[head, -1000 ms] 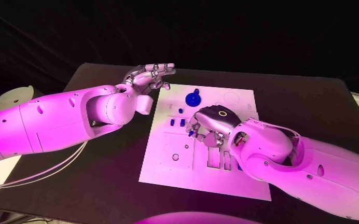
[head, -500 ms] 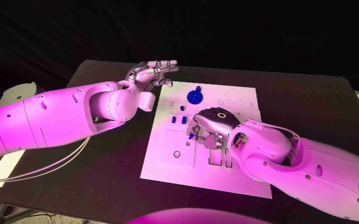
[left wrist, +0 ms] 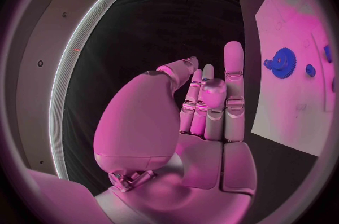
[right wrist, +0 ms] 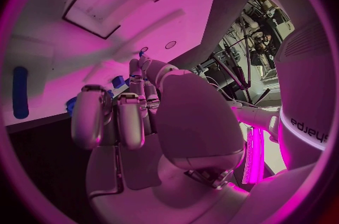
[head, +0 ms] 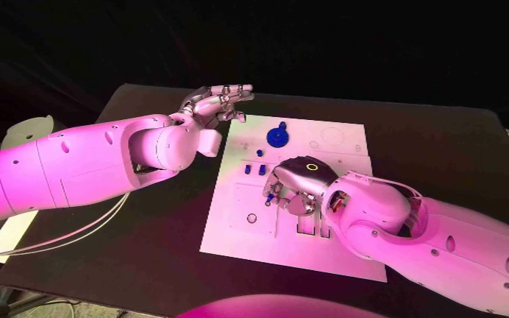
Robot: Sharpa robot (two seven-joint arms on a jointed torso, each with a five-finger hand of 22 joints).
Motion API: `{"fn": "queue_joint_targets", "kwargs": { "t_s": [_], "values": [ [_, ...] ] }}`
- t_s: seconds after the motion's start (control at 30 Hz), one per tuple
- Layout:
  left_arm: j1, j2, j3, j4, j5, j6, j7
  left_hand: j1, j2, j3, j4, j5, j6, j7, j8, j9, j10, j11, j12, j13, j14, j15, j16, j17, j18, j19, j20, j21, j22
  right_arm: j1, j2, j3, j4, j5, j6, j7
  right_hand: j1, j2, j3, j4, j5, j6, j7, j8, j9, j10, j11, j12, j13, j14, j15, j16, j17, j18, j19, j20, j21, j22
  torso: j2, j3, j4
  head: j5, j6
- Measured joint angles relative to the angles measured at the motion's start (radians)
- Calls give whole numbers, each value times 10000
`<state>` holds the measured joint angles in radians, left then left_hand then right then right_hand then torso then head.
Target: Assemble the parts on the task board
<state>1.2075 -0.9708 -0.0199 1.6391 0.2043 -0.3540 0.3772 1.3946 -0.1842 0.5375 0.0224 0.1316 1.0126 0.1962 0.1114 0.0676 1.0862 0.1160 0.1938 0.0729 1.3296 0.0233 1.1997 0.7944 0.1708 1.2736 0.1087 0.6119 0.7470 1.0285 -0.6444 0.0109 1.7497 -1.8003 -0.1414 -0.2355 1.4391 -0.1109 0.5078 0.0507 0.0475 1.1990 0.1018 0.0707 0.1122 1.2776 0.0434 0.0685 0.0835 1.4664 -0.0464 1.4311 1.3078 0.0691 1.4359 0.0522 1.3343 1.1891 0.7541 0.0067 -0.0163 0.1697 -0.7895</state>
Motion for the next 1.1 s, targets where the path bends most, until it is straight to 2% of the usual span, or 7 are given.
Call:
{"fn": "queue_joint_targets", "kwargs": {
  "t_s": [0.77, 1.1],
  "values": [
    [-1, 15, -1, -60, 0, 24, -37, 0, 0, -29, -29, 0, 1, -1, 0, 0, -34, 35, 67, 0, -36, -36, 0, -17, 0, -36, 36, 0, 0, -56, 11, -12, -38, 145, 31, 174, 1, -1, -1, 0, 48, -3, 3, 26, -22, 7, 9, 0, -8, 0, -1, 0, -2, 1, 0, 0, 0, 0, -1, -10, -4, 41, -12],
    [0, 15, -1, -60, 0, 41, -50, 0, 0, -28, -28, 0, 1, -1, 0, 0, -34, 34, 69, 1, -36, -36, 0, -16, 0, -36, 36, 0, 0, -64, 80, -24, -116, 147, 121, 152, 1, -2, -2, -1, 46, -6, 6, 0, -14, 22, 25, 1, -9, -1, 71, 0, -4, 1, -1, 0, 0, -13, 5, -16, -9, 35, -4]
  ]
}}
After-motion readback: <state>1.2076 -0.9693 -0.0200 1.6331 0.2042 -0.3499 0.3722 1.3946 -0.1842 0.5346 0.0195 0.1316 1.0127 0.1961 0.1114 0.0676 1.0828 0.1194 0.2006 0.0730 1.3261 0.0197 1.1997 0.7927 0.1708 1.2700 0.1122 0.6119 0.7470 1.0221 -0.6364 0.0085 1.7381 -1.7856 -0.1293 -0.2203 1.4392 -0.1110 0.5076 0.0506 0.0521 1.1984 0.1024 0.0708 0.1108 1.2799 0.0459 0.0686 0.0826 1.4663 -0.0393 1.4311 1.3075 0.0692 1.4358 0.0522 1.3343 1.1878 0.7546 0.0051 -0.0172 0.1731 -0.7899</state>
